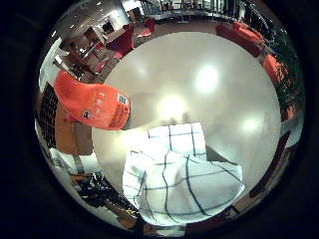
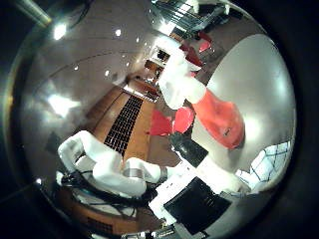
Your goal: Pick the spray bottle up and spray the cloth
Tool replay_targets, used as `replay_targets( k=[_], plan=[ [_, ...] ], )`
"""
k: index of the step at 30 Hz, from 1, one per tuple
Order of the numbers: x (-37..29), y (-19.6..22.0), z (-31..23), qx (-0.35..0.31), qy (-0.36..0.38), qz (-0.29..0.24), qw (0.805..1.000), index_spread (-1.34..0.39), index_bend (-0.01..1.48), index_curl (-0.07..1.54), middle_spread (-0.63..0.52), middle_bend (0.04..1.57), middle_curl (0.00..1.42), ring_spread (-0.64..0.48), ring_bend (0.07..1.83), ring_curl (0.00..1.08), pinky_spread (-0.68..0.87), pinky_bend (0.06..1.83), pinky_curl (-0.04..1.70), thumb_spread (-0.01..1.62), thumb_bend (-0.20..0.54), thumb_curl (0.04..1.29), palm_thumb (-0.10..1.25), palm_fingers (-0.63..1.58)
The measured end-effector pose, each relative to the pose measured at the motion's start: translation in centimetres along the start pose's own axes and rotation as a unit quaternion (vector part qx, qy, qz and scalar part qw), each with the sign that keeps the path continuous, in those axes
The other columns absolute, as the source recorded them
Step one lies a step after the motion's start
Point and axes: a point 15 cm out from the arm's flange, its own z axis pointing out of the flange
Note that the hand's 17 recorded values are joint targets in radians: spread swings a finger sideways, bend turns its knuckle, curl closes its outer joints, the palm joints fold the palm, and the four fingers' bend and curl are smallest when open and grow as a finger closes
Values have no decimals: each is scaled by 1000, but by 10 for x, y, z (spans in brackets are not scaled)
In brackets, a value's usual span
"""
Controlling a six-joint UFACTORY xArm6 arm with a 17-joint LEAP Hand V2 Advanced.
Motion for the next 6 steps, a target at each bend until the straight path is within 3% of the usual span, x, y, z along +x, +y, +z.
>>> replay_targets(
  k=[6],
  plan=[
    [-4, 5, -17, 0, 8, 4, 1000, -204, 165, 314, 149, 260, 339, 247, 492, 251, 532, 541, 393, 1045, -24, 349, 639, 197]
  ],
)
